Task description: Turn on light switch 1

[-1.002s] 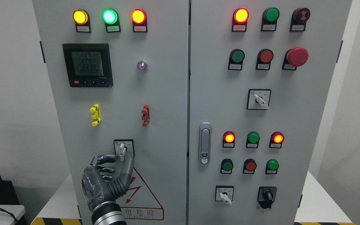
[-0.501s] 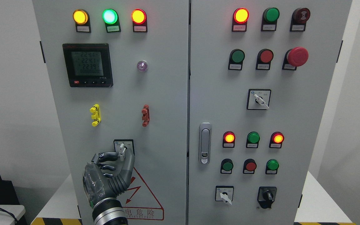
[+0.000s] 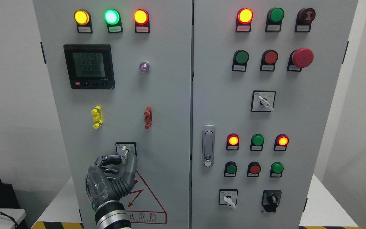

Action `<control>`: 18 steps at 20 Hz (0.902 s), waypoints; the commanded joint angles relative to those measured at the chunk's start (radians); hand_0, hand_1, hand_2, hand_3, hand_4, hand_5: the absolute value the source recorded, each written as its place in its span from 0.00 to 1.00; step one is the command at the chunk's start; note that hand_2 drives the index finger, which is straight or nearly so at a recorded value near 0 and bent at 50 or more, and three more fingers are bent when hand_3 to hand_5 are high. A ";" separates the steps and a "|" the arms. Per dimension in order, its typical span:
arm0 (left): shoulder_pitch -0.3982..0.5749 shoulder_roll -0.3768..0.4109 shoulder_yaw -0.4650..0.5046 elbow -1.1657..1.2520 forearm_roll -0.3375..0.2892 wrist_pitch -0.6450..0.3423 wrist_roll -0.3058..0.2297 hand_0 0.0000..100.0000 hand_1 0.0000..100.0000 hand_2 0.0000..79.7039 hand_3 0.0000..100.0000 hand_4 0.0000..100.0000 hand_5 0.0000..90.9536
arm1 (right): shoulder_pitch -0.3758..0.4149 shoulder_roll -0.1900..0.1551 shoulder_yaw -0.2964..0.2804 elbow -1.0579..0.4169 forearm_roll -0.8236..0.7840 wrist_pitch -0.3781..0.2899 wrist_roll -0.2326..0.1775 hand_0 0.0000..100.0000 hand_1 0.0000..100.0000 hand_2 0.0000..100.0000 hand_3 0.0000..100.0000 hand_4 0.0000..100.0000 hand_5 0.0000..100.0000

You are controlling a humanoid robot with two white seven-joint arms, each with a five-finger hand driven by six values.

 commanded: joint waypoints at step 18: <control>-0.001 -0.001 -0.002 -0.003 0.001 0.002 0.010 0.19 0.55 0.67 0.57 0.73 0.75 | 0.000 0.000 0.000 -0.001 -0.018 0.000 -0.001 0.12 0.39 0.00 0.00 0.00 0.00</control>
